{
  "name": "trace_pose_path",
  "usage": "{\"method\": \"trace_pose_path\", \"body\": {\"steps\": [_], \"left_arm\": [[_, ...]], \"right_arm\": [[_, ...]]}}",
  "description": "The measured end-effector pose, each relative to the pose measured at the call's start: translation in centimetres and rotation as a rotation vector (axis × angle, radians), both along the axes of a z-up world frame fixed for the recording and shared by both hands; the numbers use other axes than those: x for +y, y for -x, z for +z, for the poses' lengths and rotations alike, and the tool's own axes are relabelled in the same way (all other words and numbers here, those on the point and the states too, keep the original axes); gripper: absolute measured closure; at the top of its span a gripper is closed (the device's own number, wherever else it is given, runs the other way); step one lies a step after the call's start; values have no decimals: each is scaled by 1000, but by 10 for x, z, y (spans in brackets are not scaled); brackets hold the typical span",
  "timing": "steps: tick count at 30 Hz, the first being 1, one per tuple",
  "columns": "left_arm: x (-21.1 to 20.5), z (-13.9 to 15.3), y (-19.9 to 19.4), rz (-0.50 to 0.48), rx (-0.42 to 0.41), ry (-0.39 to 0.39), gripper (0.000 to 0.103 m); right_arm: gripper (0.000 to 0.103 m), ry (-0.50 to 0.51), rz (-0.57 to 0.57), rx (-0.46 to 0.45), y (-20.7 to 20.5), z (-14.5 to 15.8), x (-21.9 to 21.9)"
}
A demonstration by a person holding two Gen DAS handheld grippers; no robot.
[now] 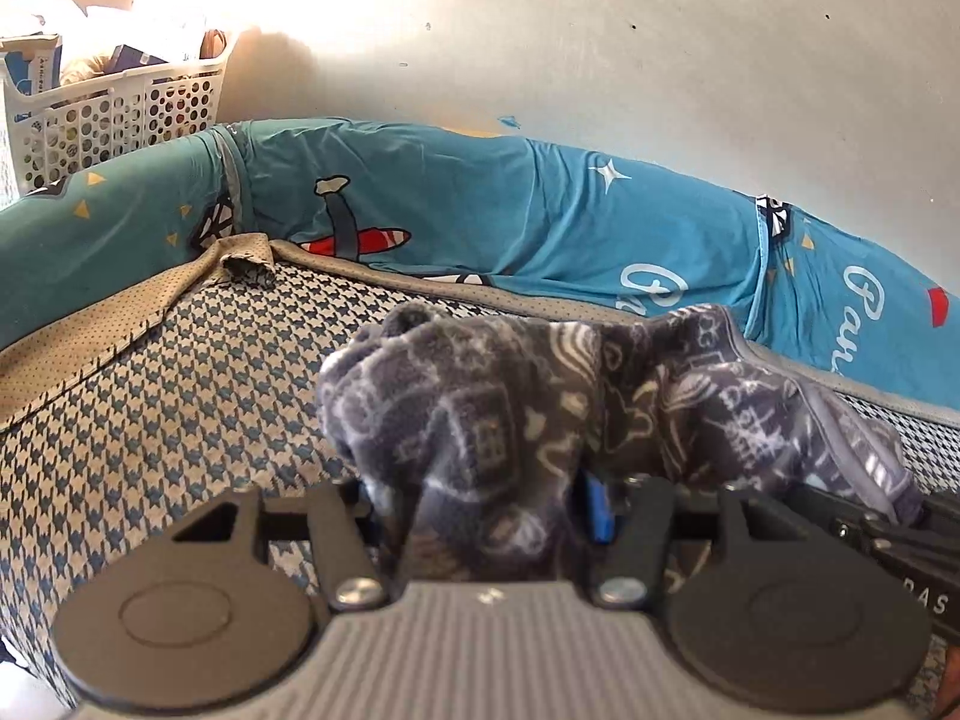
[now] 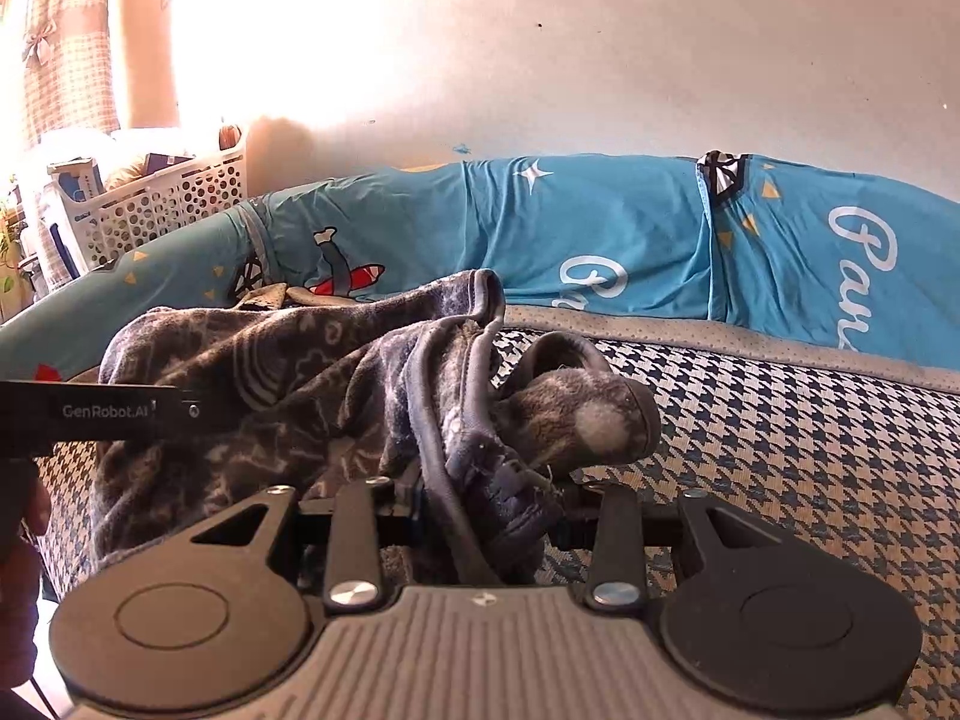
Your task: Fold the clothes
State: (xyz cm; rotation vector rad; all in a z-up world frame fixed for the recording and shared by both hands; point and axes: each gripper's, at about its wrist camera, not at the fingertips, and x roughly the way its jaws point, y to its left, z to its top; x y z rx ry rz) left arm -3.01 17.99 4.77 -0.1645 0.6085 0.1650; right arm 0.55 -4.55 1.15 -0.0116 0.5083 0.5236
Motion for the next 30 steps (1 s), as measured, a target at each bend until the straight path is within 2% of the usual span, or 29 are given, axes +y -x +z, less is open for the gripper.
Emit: {"method": "trace_pose_path", "body": {"steps": [11, 22, 30], "left_arm": [[44, 1, 15, 82, -4, 6, 49], [72, 1, 24, 119, 13, 40, 49], [88, 4, 26, 149, -10, -8, 49]], "right_arm": [[67, 2, 69, -11, 1, 2, 45], [67, 14, 124, -5, 4, 1, 64], [67, 35, 139, -35, 3, 9, 92]]}}
